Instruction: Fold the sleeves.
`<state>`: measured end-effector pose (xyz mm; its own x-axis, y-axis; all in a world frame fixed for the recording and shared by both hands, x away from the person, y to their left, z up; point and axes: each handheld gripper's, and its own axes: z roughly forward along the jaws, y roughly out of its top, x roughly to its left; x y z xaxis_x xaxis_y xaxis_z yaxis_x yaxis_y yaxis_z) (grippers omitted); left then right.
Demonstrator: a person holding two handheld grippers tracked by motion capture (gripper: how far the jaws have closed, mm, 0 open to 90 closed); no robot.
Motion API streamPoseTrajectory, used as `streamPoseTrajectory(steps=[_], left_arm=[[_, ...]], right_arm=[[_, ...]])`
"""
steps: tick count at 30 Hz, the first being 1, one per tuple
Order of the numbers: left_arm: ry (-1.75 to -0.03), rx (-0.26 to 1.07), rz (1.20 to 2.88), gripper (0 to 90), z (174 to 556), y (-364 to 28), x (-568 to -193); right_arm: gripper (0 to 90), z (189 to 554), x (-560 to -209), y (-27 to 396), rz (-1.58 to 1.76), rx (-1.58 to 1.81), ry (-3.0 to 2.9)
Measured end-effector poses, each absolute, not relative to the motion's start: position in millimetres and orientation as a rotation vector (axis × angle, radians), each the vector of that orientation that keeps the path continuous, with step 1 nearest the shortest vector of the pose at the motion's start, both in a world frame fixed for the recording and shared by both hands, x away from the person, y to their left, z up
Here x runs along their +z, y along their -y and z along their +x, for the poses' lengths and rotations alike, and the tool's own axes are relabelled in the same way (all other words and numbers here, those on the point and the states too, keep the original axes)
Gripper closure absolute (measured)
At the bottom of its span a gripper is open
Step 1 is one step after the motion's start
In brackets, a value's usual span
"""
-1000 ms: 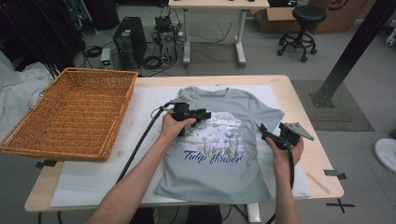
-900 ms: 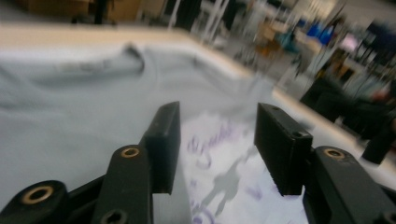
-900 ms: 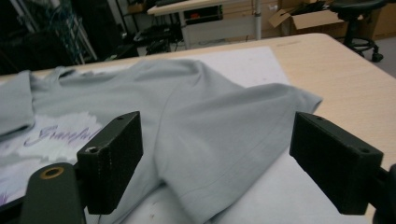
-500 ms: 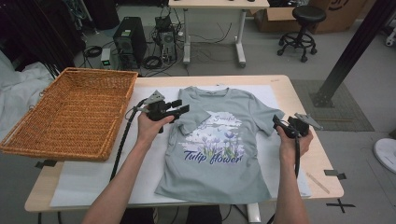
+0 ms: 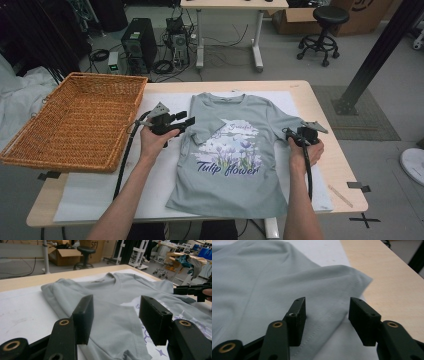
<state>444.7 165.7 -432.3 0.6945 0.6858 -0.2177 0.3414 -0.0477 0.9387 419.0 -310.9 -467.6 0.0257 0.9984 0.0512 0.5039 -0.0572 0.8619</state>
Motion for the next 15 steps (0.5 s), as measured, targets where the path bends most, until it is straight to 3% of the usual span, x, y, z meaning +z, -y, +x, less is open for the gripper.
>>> streamPoseTrajectory(steps=[6,8,12,15], left_arm=[[-0.861,0.347,1.652,46.4,444.4,-170.9,-434.8],[-0.868,0.337,1.644,46.4,443.7,-171.5,-436.2],[-0.867,0.333,1.643,46.7,441.3,-171.3,-437.2],[-0.867,0.334,1.644,47.1,440.1,-171.5,-437.7]], right_arm=[[47.0,421.0,-467.5,314.4,1.643,0.943,-1.554],[56.9,421.5,-467.4,311.2,1.599,0.942,-1.594],[67.9,422.9,-467.7,307.7,1.606,0.947,-1.582],[85.0,422.8,-467.8,310.4,1.642,0.991,-1.556]])
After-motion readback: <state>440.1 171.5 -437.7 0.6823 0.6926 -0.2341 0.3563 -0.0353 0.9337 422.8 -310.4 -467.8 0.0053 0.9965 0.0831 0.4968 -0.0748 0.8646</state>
